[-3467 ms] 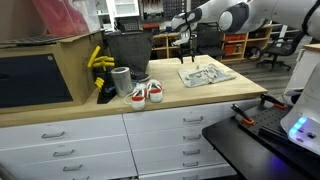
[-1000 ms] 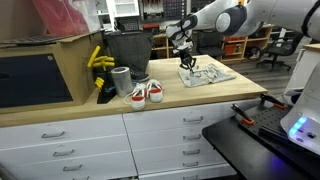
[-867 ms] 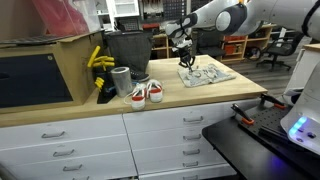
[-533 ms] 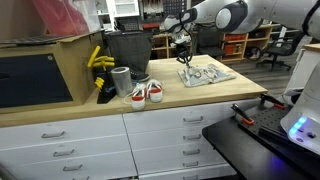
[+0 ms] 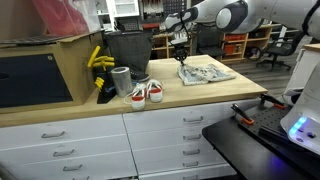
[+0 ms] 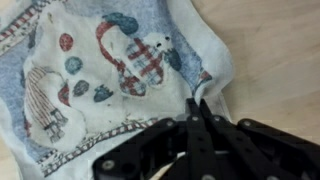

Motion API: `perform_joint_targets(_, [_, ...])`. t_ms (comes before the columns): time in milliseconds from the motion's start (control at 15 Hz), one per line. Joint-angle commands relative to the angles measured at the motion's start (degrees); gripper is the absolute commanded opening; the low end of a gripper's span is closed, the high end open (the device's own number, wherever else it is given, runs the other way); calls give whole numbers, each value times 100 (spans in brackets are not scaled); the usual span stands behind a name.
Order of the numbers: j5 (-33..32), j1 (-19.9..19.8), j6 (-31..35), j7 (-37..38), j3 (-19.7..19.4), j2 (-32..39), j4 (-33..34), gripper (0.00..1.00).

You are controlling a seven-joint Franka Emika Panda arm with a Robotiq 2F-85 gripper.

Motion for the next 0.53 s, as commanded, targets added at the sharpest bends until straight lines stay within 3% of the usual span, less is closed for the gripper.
perform_joint_targets(0, [3, 14, 575, 337, -29, -48, -12, 1])
perform_joint_targets(67, [-16, 31, 700, 383, -34, -57, -38, 1])
perform_joint_targets(133, [-29, 50, 807, 410, -38, -53, -67, 28])
perform_joint_targets(267, [-45, 67, 951, 441, -46, -53, -106, 36])
perform_joint_targets(467, [-38, 46, 1139, 433, -51, -65, -160, 58])
